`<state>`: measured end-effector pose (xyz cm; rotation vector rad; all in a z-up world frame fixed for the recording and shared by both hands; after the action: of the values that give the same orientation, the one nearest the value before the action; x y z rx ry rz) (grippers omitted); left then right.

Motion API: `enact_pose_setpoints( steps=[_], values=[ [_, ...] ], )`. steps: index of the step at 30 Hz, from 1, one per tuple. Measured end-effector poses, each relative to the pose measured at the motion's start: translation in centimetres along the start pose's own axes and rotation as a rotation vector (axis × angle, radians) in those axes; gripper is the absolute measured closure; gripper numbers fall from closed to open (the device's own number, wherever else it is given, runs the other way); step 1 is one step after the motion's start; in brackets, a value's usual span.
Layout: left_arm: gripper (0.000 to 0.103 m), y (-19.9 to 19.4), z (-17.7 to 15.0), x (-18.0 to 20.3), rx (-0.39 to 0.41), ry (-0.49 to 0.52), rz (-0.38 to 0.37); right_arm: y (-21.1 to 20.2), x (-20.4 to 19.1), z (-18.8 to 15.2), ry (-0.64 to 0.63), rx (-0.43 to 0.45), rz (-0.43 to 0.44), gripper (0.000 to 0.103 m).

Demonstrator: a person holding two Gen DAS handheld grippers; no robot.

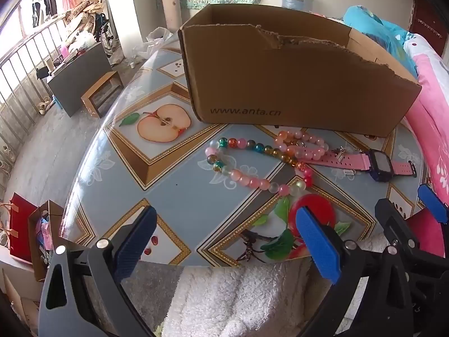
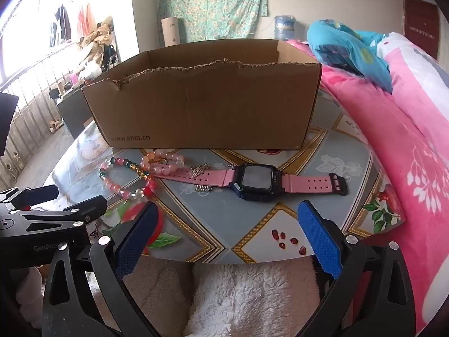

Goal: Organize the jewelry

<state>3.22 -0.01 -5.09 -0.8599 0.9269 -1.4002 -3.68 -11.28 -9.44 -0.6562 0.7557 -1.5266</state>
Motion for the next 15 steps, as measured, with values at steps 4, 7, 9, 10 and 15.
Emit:
enact_pose_setpoints(
  steps=[4, 7, 9, 10, 15],
  values=[
    [0.006, 0.0, 0.0, 0.01, 0.0, 0.001, 0.002, 0.04, -0.01, -0.01, 0.0, -0.002, 0.002, 0.008],
    [0.006, -0.08, 0.03, 0.01, 0.005, 0.001, 0.006, 0.05, -0.04, -0.03, -0.002, -0.002, 0.002, 0.008],
    [0.006, 0.35, -0.19, 0.05, 0.002, 0.001, 0.002, 0.02, -0.03, -0.04, -0.003, -0.001, 0.003, 0.008],
    [0.006, 0.38, -0.21, 0.08, 0.004, 0.002, 0.003, 0.01, -0.02, -0.06, -0.004, -0.001, 0.003, 0.008],
    [0.006, 0.17, -0.1, -0.03, 0.001, -0.001, -0.002, 0.23, 0.02, -0.02, 0.0, -0.004, 0.002, 0.008]
  ],
)
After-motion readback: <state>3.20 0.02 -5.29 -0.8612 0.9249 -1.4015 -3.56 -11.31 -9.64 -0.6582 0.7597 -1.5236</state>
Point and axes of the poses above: each gripper's, at about its wrist camera, not at the fingertips, and y roughly the way its jaws point, x to its right, z to its top, the point moved 6 cm from there along y, roughly the way its jaws point, and after that the axes turned 8 degrees about -x, right-handed, at the moved point
